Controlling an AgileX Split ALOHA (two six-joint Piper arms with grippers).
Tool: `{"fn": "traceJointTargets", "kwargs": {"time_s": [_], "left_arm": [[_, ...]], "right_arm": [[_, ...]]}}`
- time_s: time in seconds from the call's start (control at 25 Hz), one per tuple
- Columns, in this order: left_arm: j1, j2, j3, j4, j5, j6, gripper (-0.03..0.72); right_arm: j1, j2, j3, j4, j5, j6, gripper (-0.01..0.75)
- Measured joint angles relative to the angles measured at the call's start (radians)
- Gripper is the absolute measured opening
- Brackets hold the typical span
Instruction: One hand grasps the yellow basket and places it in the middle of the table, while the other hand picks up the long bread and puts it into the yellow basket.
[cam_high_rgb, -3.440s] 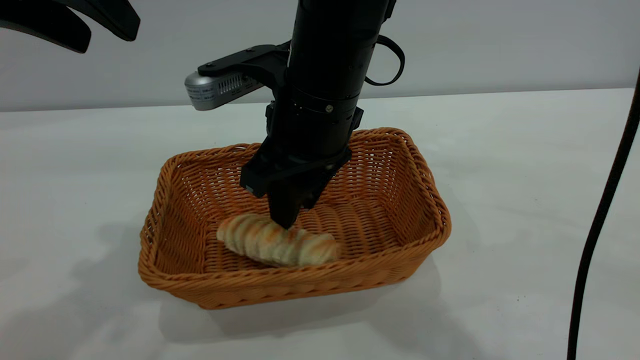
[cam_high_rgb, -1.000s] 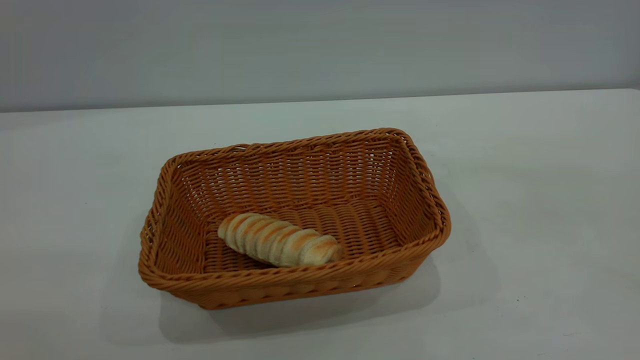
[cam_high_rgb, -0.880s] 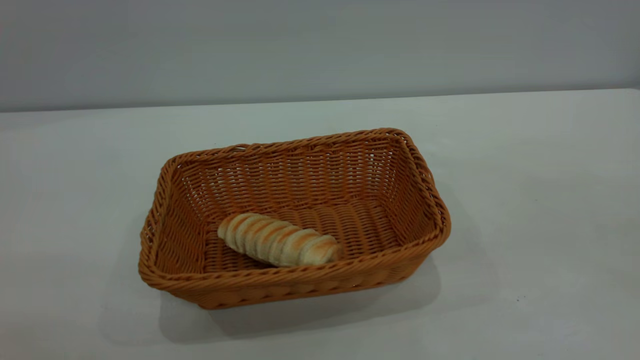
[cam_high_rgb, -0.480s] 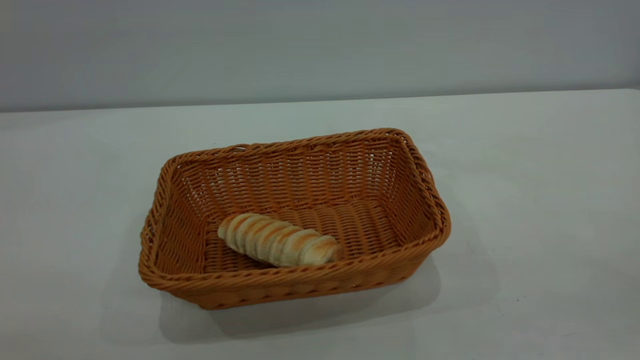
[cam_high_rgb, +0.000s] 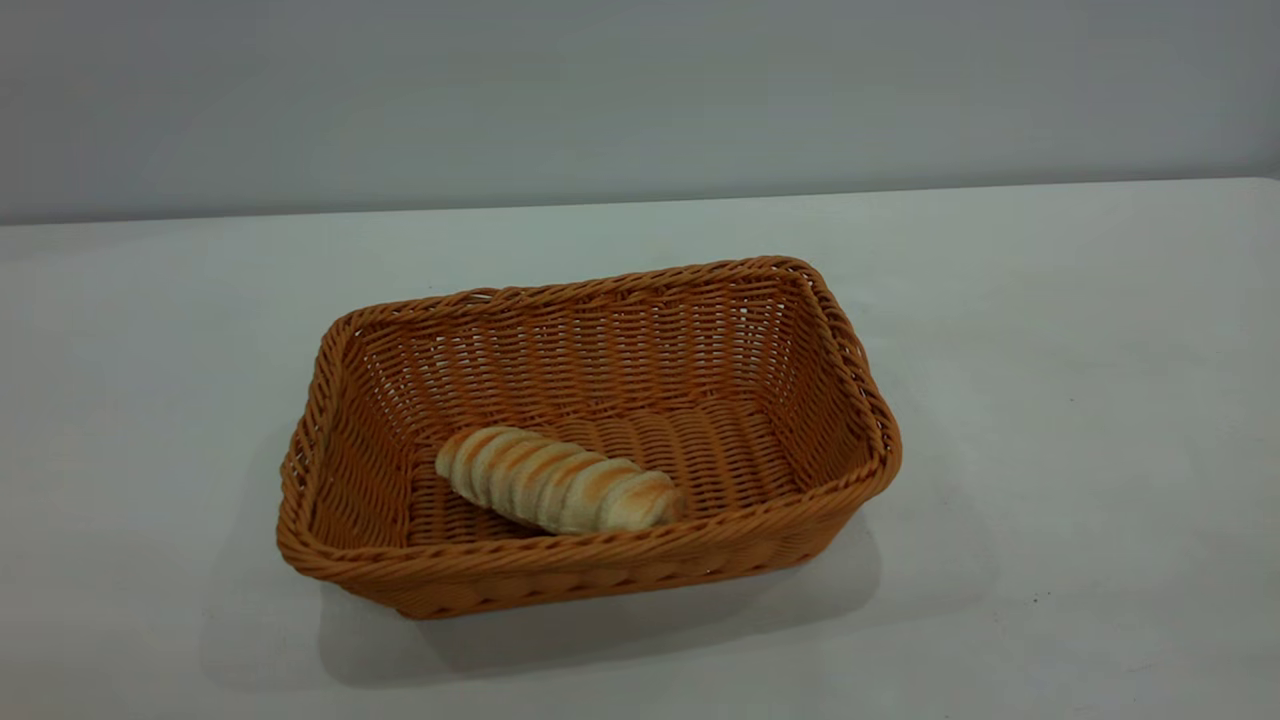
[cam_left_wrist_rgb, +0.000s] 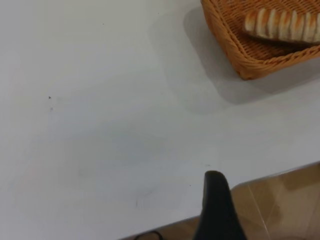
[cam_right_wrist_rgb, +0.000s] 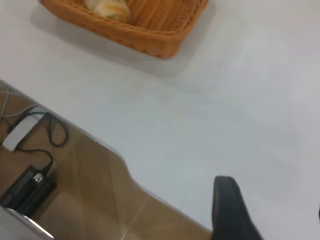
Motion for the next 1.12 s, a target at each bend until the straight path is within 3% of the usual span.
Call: {"fn": "traceJointTargets", "kwargs": {"time_s": [1.12], "left_arm": [[0.0, 0.0, 0.0, 0.0, 0.0, 0.0, 0.559]], "right_arm": [[0.0, -0.01, 0.002, -0.007, 0.005, 0.014, 0.463]]}}
